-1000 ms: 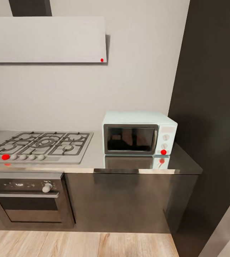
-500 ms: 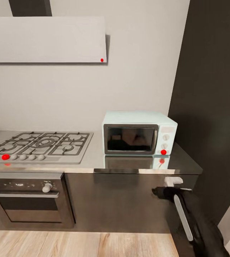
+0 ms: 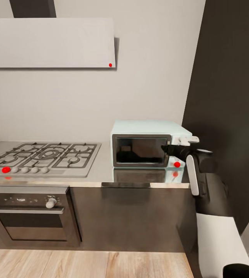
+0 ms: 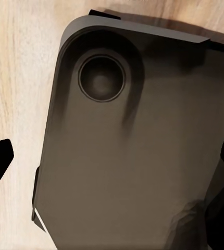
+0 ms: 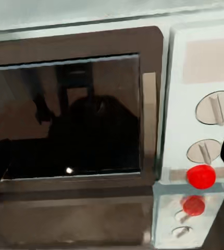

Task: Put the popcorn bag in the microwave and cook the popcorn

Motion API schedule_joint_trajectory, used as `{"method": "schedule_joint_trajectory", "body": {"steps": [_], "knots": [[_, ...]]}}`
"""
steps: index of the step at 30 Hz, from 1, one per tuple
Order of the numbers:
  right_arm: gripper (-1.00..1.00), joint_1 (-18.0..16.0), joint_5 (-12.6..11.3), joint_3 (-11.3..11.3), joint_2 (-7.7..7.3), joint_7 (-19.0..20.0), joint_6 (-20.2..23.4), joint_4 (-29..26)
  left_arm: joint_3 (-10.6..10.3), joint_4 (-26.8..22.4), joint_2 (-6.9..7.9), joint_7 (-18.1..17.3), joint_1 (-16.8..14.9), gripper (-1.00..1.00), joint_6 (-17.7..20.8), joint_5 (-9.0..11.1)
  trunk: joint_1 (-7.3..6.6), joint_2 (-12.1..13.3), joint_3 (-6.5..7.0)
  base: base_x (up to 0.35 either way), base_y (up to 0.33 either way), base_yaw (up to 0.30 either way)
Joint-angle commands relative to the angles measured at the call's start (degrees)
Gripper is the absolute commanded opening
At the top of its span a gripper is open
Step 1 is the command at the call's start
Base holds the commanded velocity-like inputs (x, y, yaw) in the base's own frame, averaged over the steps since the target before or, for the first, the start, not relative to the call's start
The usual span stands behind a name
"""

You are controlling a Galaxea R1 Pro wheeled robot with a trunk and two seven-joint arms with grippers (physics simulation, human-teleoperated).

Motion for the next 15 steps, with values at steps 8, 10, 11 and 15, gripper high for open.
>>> {"method": "schedule_joint_trajectory", "body": {"steps": [8, 10, 11, 15], "knots": [[1.00, 4.4, 0.3, -0.2, 0.53, -0.3, -22.2, 13.4, -0.1, 0.0, -0.01, 0.0, 0.0, 1.00, -0.1, 0.4, 0.00, 0.0, -0.06, 0.000, 0.000, 0.000], [1.00, 4.5, 0.3, -0.2, 0.45, -1.2, -24.9, 16.6, 0.0, 0.0, -0.01, 0.0, 0.0, 1.00, -0.1, 0.4, 0.00, 0.0, -0.06, 0.000, 0.000, 0.000], [1.00, 4.5, 0.9, -0.2, 0.30, -2.2, -27.1, 19.4, 0.0, 0.0, -0.01, 0.0, 0.0, 1.00, -0.1, 0.4, 0.00, 0.0, -0.06, 0.000, 0.000, 0.000], [1.00, 4.6, 4.3, -0.2, -0.38, -2.2, -29.5, 21.0, 0.0, 0.0, 0.00, 0.0, 0.0, 1.00, -0.1, 0.5, 0.00, 0.0, -0.06, 0.000, 0.000, 0.000]]}}
